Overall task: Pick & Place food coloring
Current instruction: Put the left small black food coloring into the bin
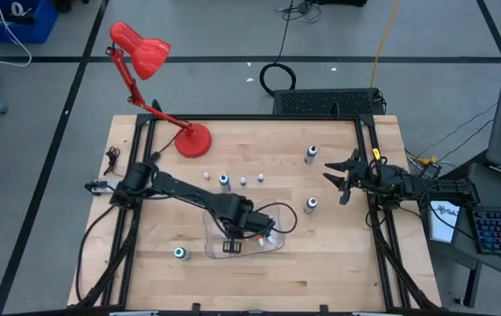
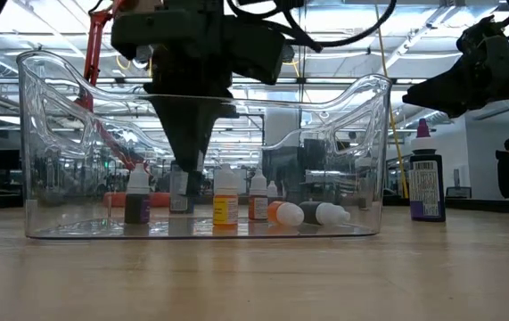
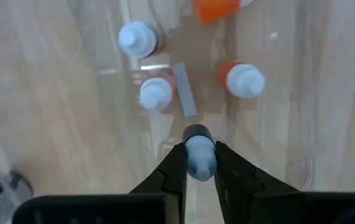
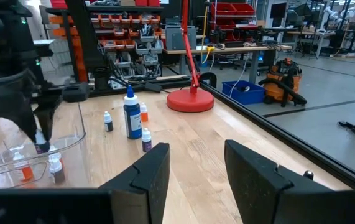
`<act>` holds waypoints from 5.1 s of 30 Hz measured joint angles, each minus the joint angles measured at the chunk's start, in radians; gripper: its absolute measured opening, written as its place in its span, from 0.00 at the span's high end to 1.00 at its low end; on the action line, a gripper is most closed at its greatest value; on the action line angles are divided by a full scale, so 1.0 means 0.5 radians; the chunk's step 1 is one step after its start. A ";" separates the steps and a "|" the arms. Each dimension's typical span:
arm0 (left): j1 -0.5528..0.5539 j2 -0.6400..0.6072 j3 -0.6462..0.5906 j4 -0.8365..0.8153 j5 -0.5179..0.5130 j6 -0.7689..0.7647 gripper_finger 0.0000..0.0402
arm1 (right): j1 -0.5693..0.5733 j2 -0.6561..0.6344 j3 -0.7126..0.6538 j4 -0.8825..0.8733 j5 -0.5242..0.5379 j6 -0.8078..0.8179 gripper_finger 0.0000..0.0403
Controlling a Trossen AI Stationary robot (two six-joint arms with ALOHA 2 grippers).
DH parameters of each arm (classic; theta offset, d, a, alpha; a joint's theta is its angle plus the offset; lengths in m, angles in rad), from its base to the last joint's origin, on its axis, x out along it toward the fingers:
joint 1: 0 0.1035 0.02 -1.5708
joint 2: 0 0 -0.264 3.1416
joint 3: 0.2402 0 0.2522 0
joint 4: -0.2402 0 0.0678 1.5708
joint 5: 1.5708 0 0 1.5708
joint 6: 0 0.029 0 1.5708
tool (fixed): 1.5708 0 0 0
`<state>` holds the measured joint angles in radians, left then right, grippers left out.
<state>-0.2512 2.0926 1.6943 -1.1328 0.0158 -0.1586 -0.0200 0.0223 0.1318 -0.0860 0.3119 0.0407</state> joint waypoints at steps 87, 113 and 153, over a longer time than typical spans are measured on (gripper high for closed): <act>0.479 -1.201 -1.455 0.601 -0.388 -0.664 0.37 | 0.000 0.002 0.003 0.000 0.000 0.001 0.65; 0.369 -1.201 -1.549 0.811 -0.041 -0.661 0.37 | 0.000 0.002 0.002 -0.001 0.000 0.001 0.65; 0.476 -1.200 -1.713 1.067 -0.242 -0.633 0.37 | 0.000 0.001 0.001 -0.001 0.000 0.000 0.65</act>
<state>-0.0132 1.4925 0.8380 -0.5996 -0.1050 -0.4751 -0.0200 0.0227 0.1322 -0.0864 0.3119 0.0406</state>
